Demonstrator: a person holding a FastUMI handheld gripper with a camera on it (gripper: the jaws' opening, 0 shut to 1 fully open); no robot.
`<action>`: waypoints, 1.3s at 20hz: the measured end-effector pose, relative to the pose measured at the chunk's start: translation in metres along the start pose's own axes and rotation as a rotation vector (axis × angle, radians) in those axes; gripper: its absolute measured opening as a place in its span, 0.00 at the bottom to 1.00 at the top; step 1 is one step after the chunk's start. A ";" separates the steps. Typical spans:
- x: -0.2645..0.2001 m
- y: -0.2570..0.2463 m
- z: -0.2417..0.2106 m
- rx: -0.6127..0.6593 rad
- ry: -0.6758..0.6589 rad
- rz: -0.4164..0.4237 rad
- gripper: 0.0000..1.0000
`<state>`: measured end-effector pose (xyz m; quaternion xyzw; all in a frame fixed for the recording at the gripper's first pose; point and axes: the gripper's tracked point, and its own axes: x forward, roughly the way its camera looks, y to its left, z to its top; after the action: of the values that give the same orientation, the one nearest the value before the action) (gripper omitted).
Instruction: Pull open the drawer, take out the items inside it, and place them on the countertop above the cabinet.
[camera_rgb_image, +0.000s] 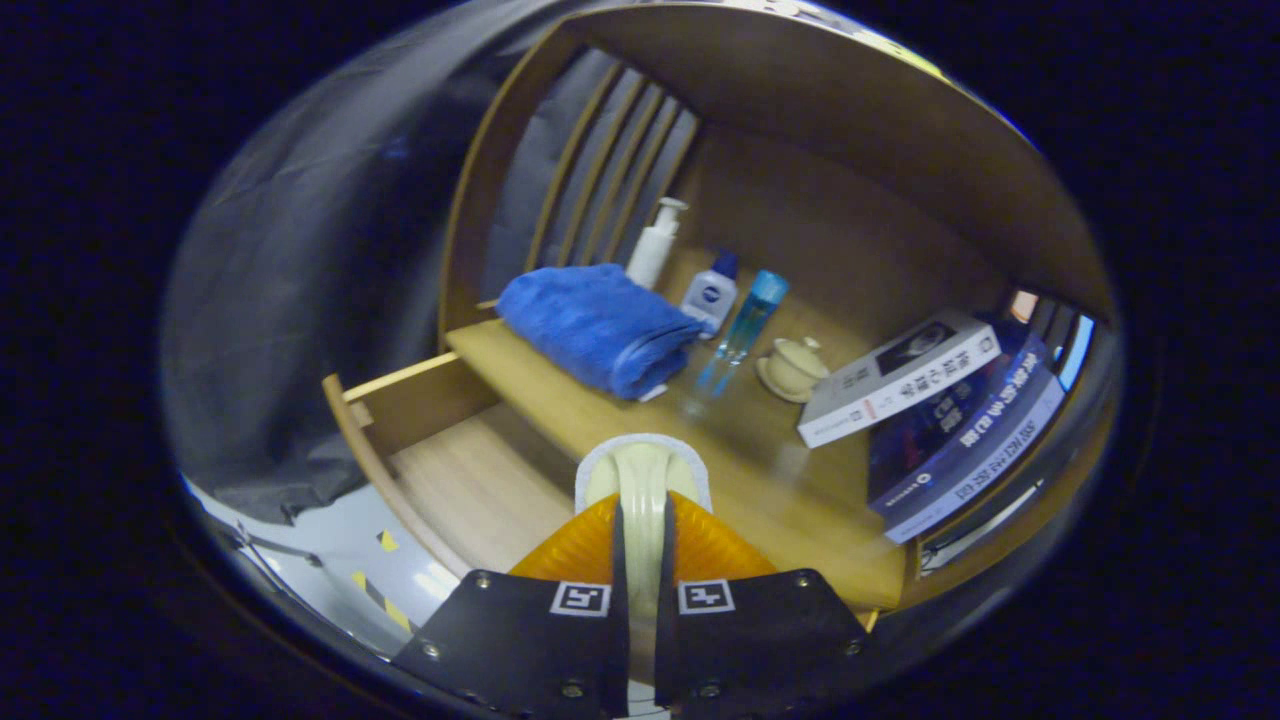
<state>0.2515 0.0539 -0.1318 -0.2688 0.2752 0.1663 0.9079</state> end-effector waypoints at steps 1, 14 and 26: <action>0.003 -0.012 0.001 0.033 0.012 -0.041 0.11; 0.078 -0.081 0.019 0.438 0.008 -0.244 0.11; 0.046 -0.069 0.052 0.480 -0.222 -0.248 0.76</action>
<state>0.3402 0.0362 -0.0952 -0.0582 0.1708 0.0123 0.9835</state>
